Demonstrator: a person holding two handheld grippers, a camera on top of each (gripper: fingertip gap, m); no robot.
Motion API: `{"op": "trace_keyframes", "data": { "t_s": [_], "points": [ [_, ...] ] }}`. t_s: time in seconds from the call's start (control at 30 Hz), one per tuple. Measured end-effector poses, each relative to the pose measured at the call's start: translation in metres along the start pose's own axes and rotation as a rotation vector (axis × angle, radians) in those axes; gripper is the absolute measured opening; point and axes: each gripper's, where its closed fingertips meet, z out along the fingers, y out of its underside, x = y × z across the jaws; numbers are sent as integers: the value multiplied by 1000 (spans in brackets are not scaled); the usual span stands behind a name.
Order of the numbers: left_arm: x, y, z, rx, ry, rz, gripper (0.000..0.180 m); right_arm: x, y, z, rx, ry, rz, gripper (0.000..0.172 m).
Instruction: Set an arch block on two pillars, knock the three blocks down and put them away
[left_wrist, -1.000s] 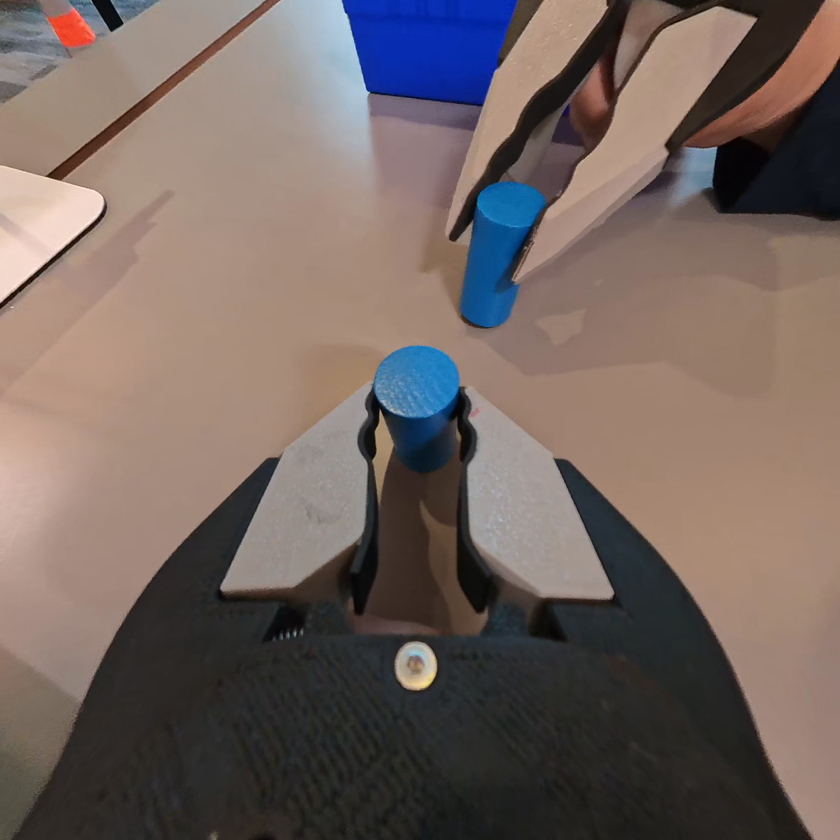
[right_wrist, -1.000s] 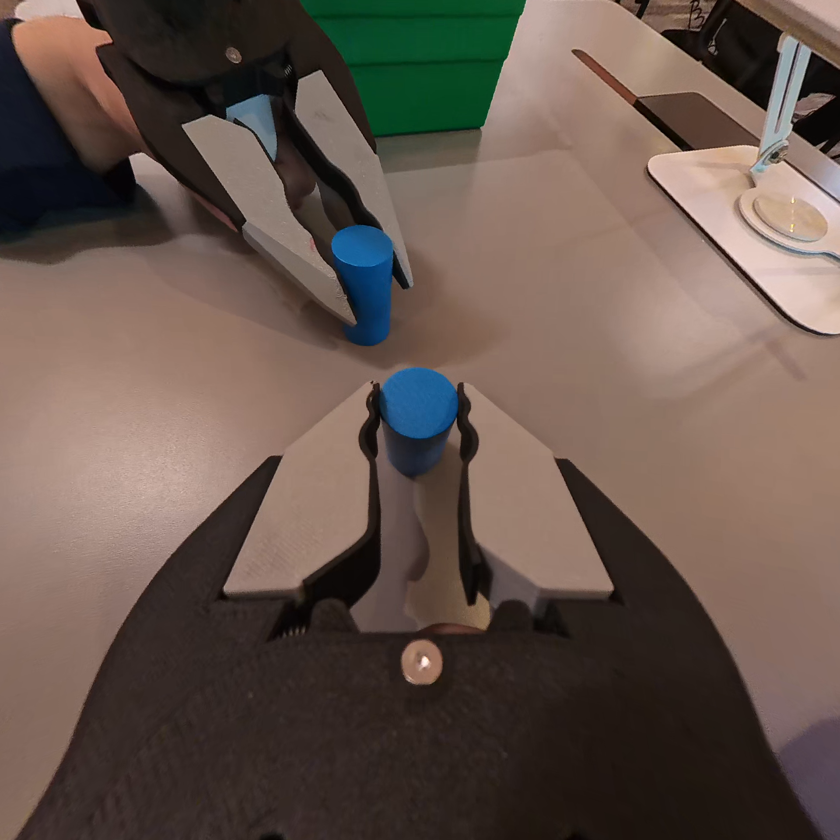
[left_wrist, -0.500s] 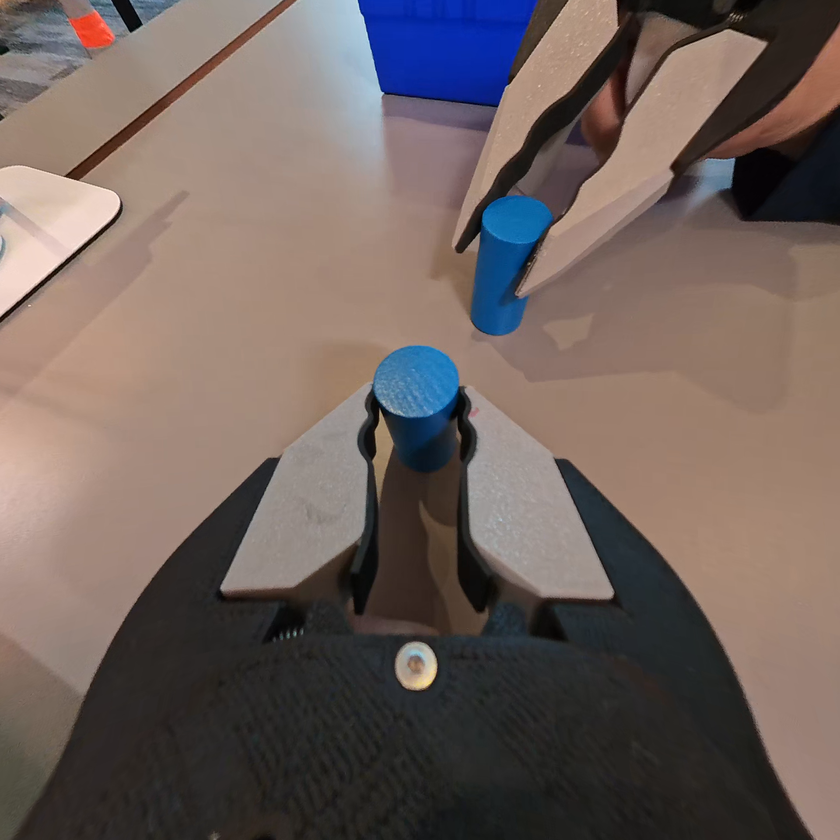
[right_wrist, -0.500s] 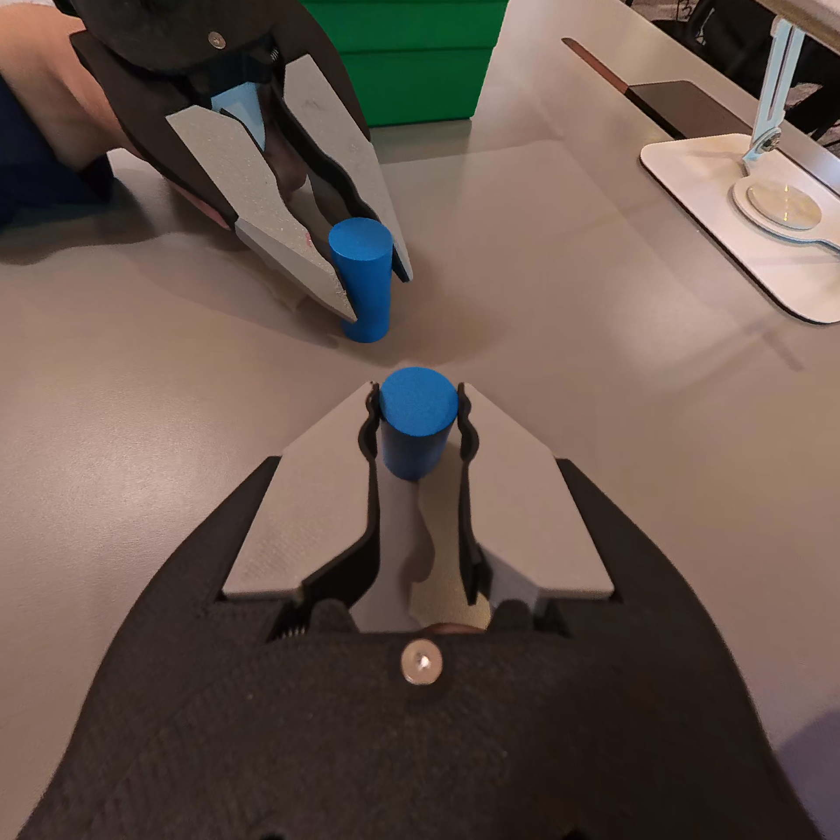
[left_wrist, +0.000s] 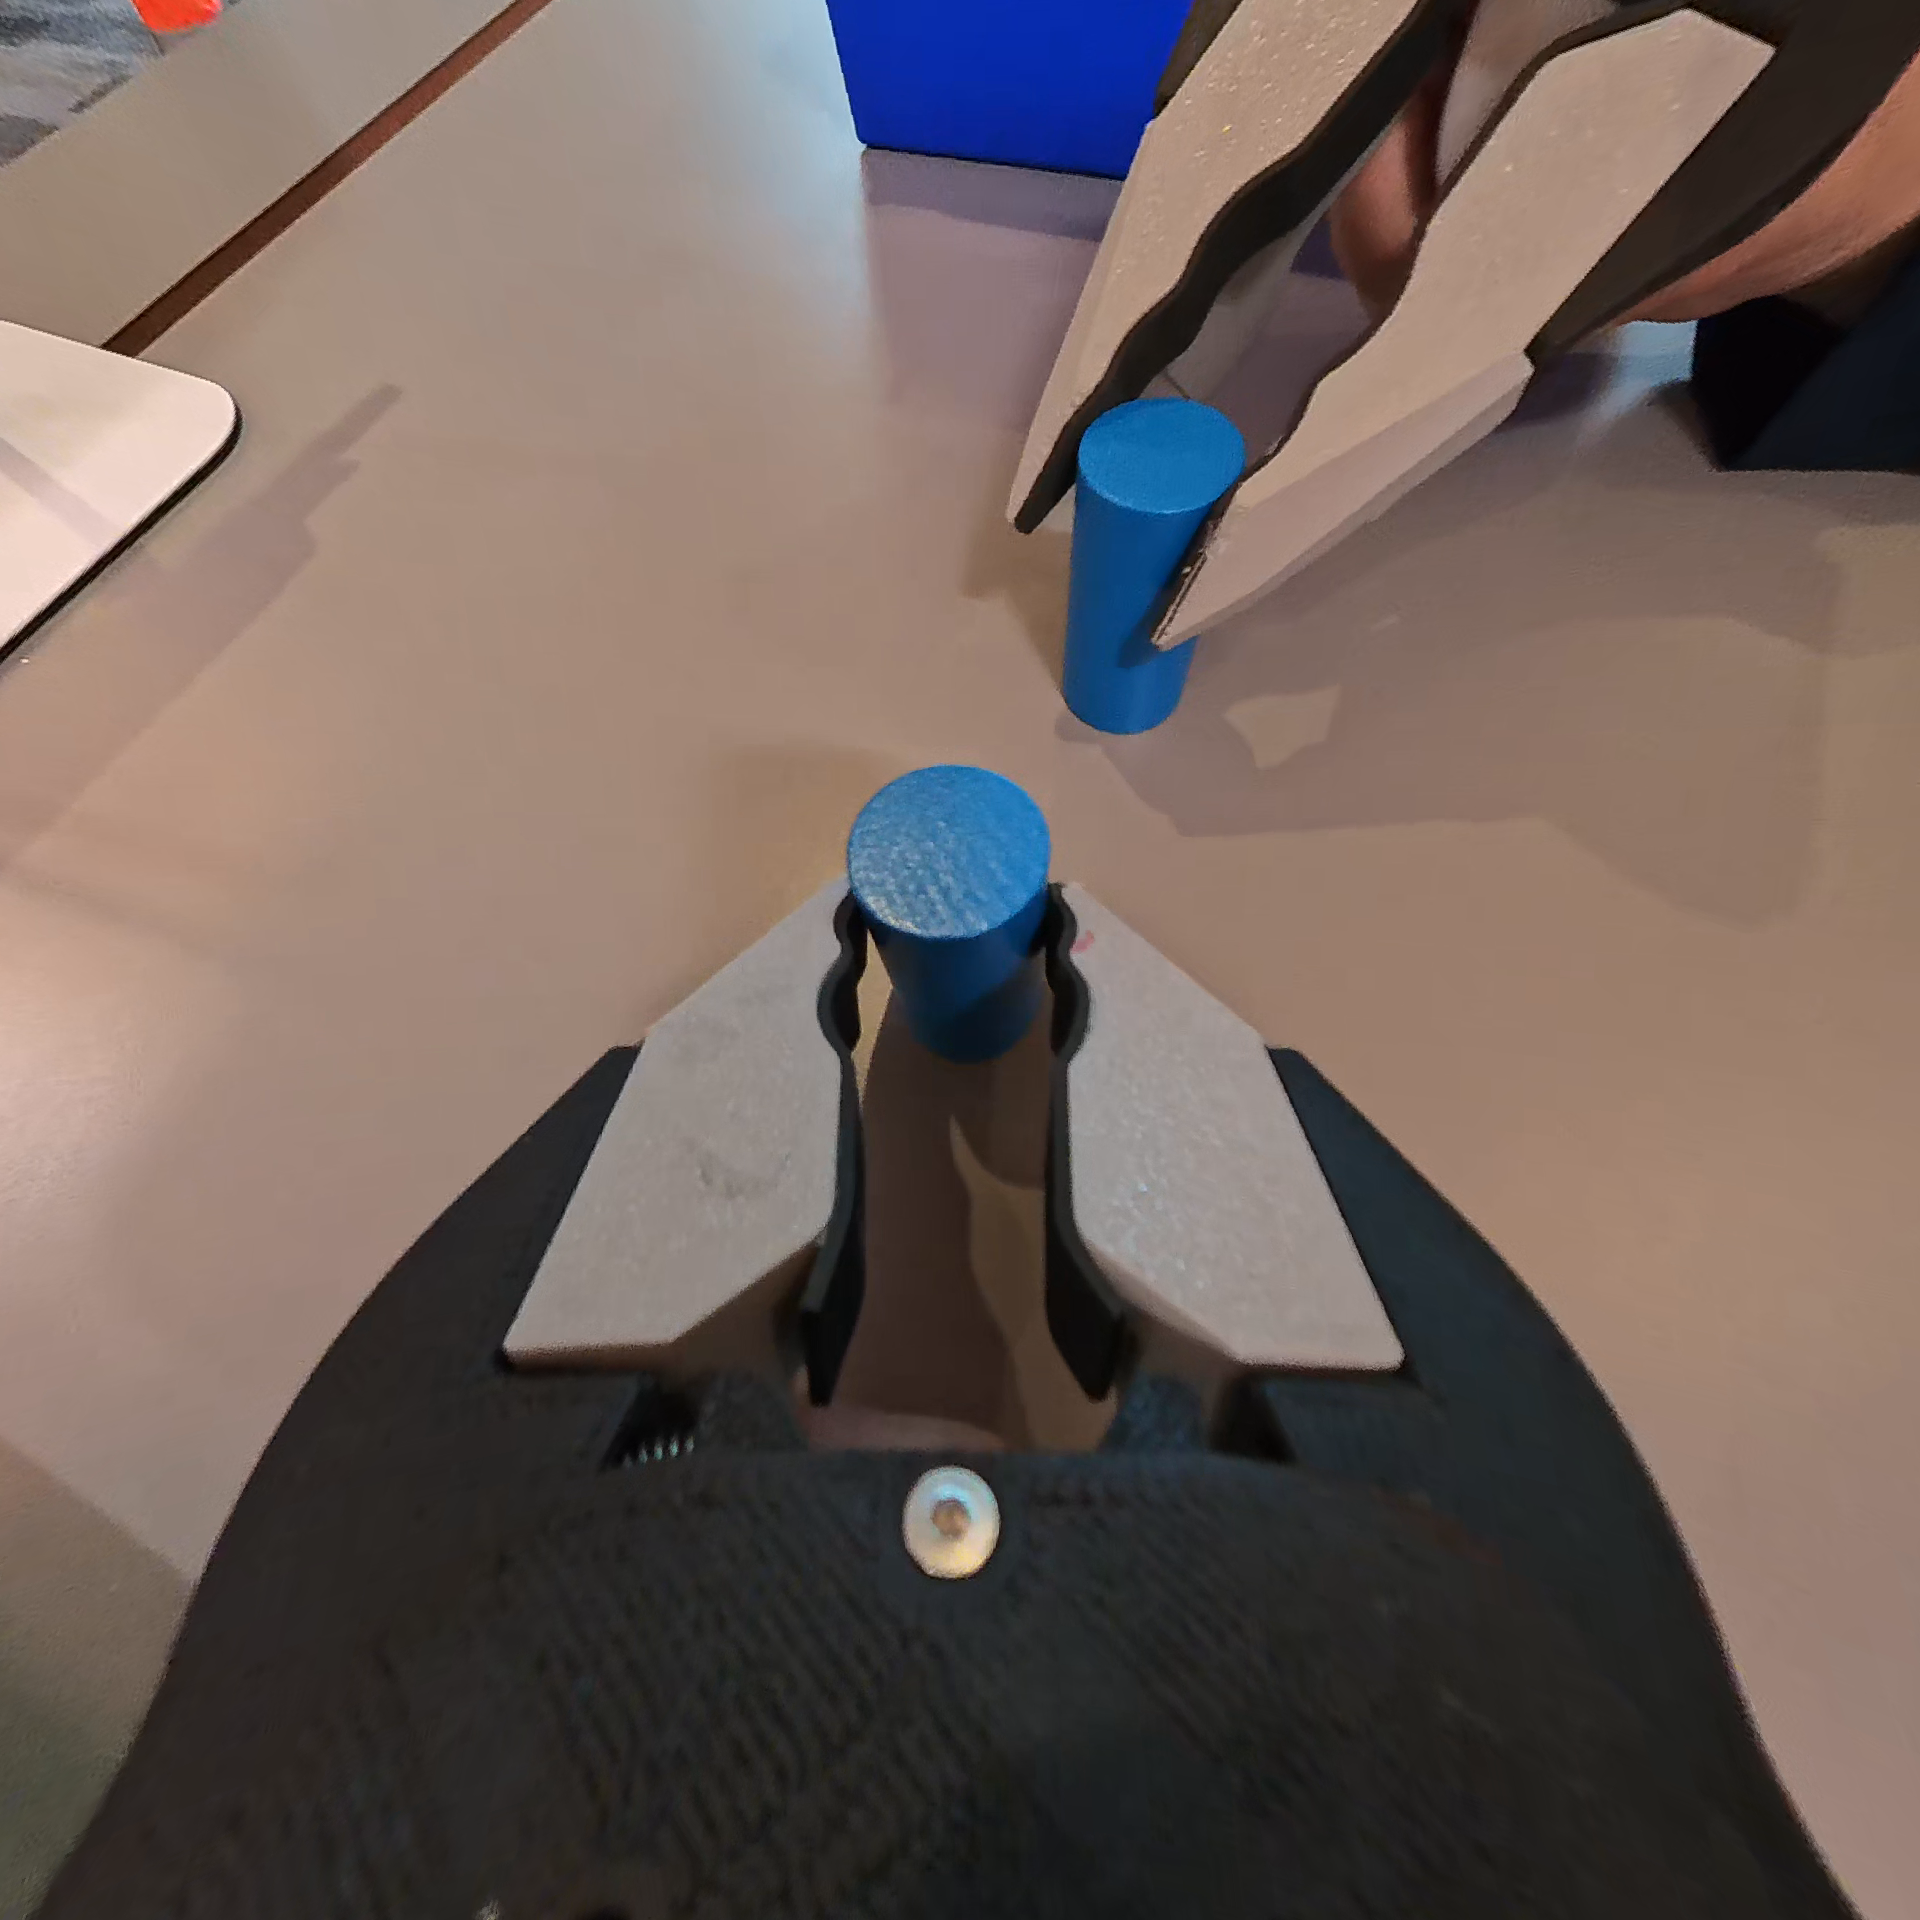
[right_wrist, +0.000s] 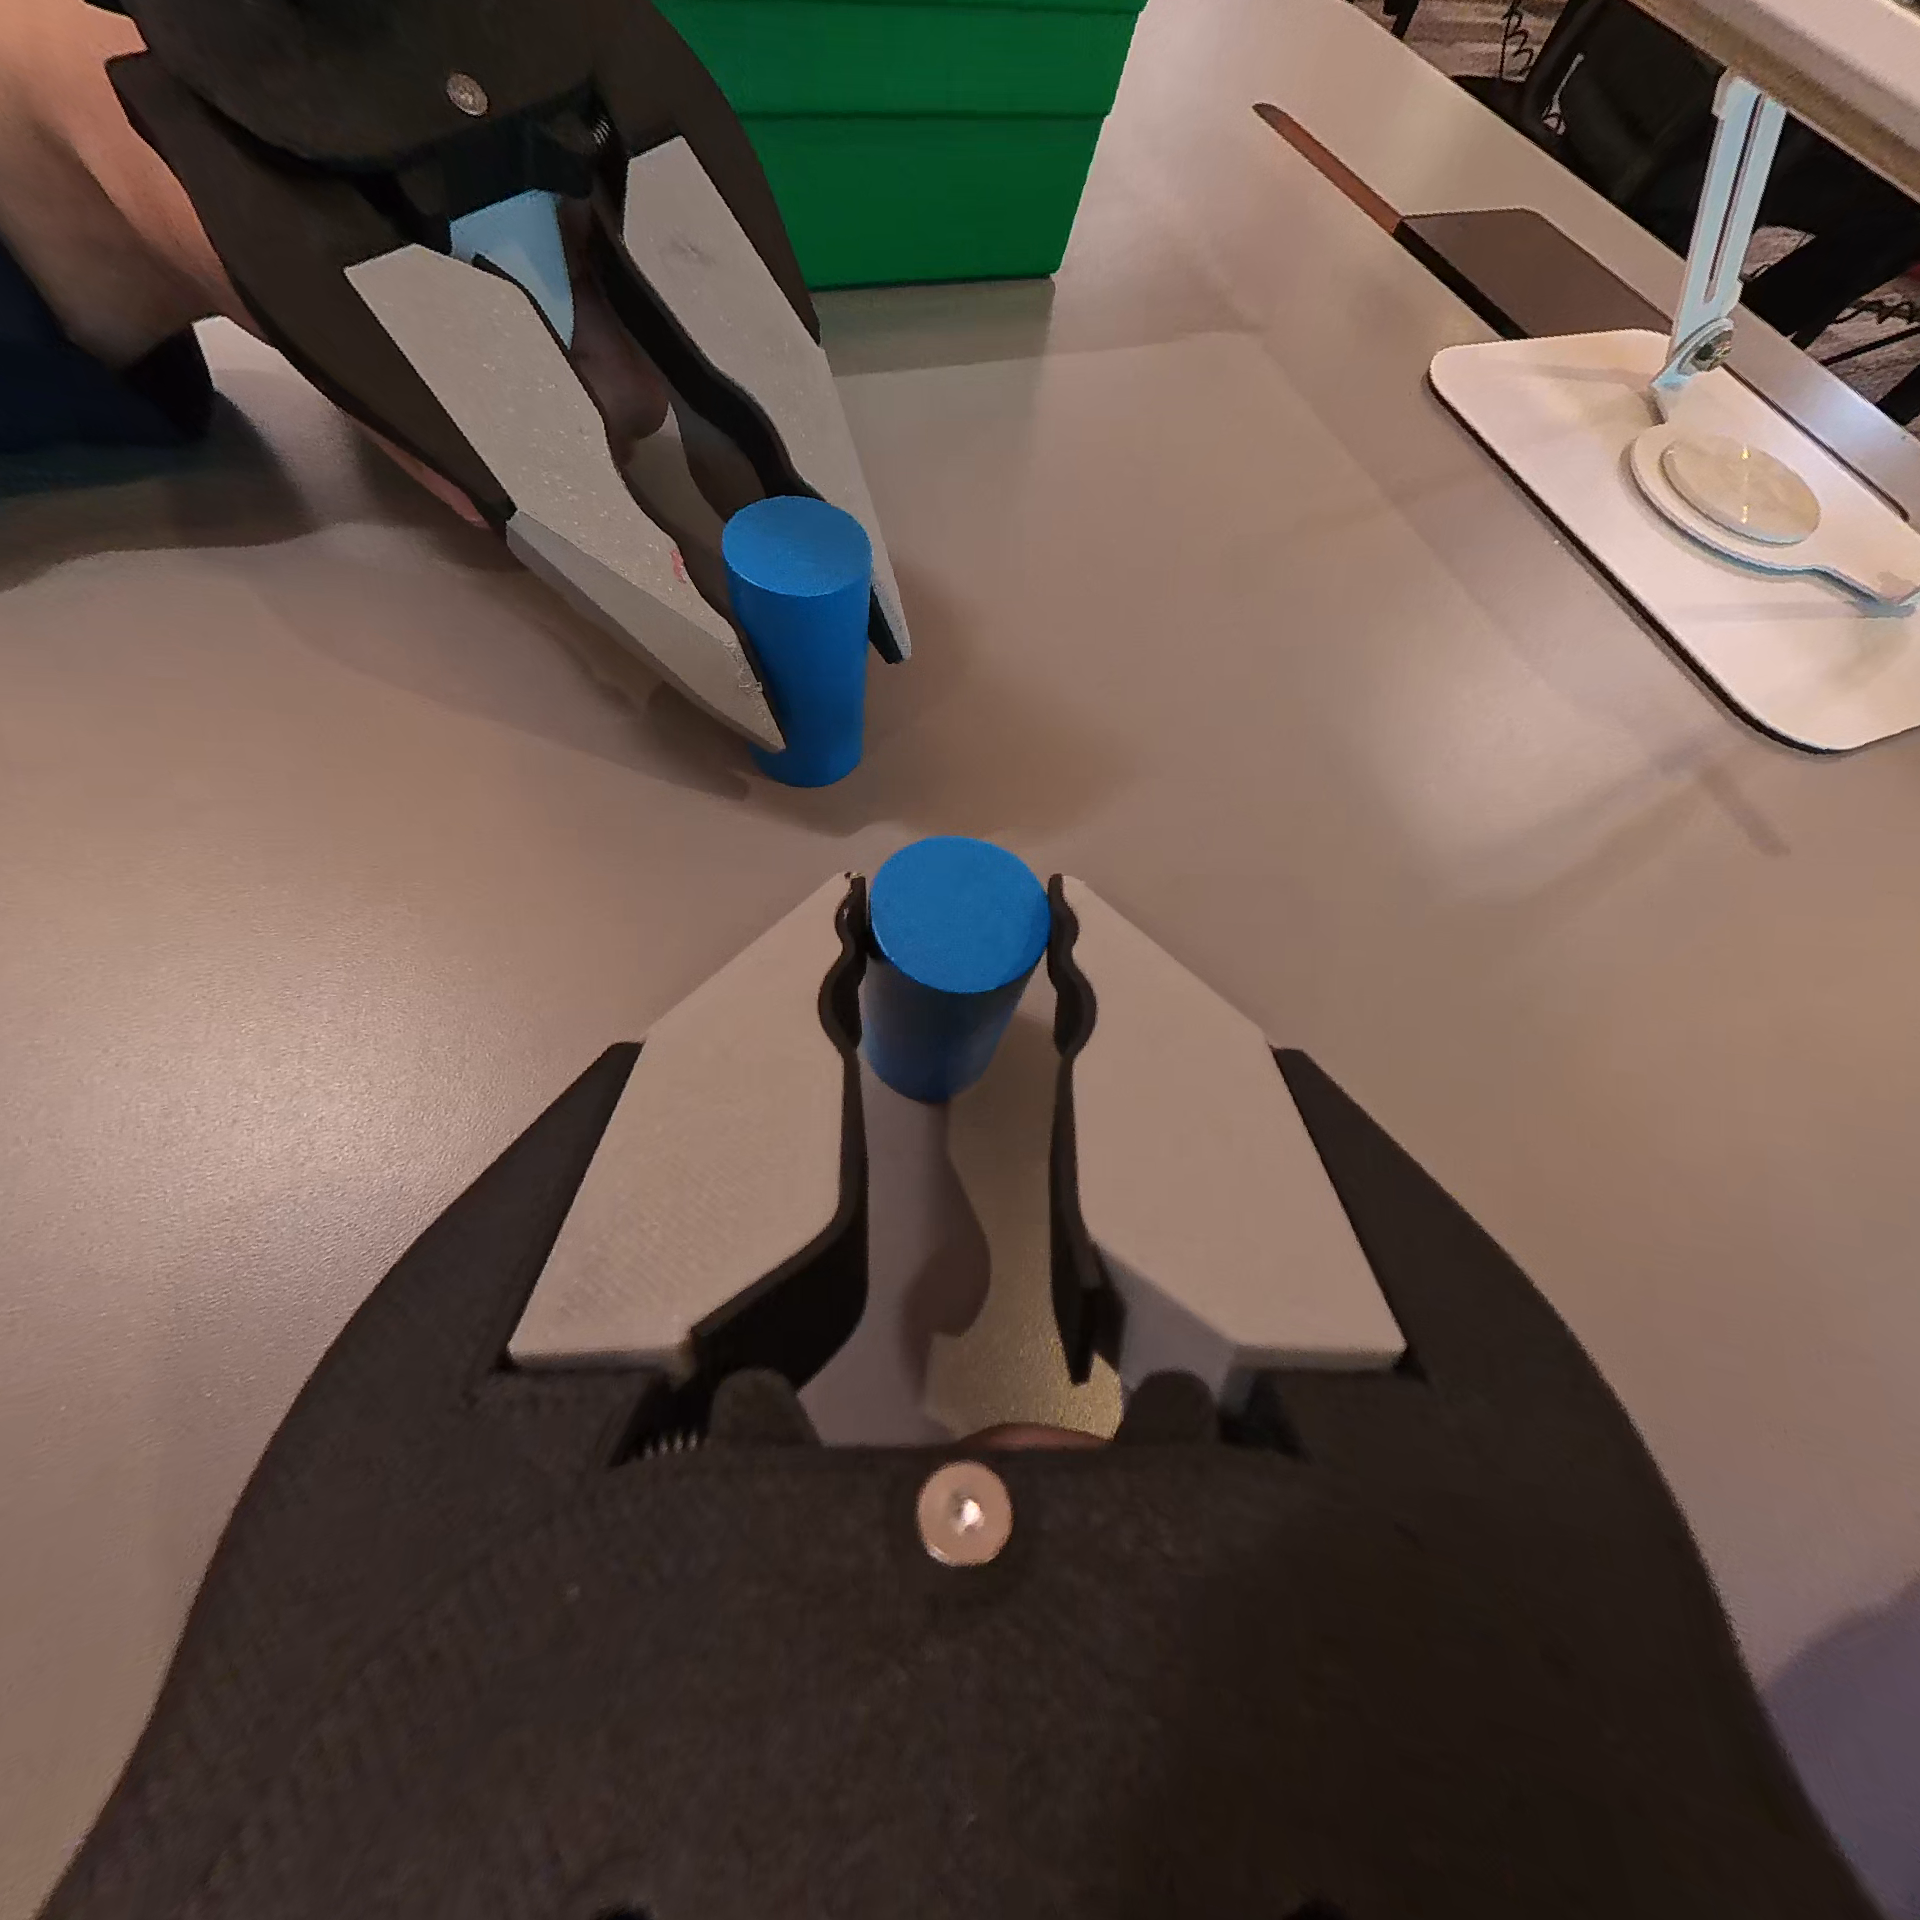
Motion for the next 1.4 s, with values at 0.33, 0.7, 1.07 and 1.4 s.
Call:
{"op": "trace_keyframes", "data": {
  "t_s": [0.33, 0.7, 1.07, 1.4],
  "points": [
    [-1, 0, 0, -3, -6, -1, 32, -2, 0, 0, 3, -10, 7, 32],
    [-1, 1, 1, -9, -14, 8, 37, -1, -2, 0, 13, -4, 6, 34],
    [-10, -10, -13, 79, -81, -32, 68, 1, -29, -20, 174, 11, 35, 50],
    [-22, -22, -41, 193, -314, -9, 99, 5, -54, -52, 359, 77, 37, 57]
  ]
}}
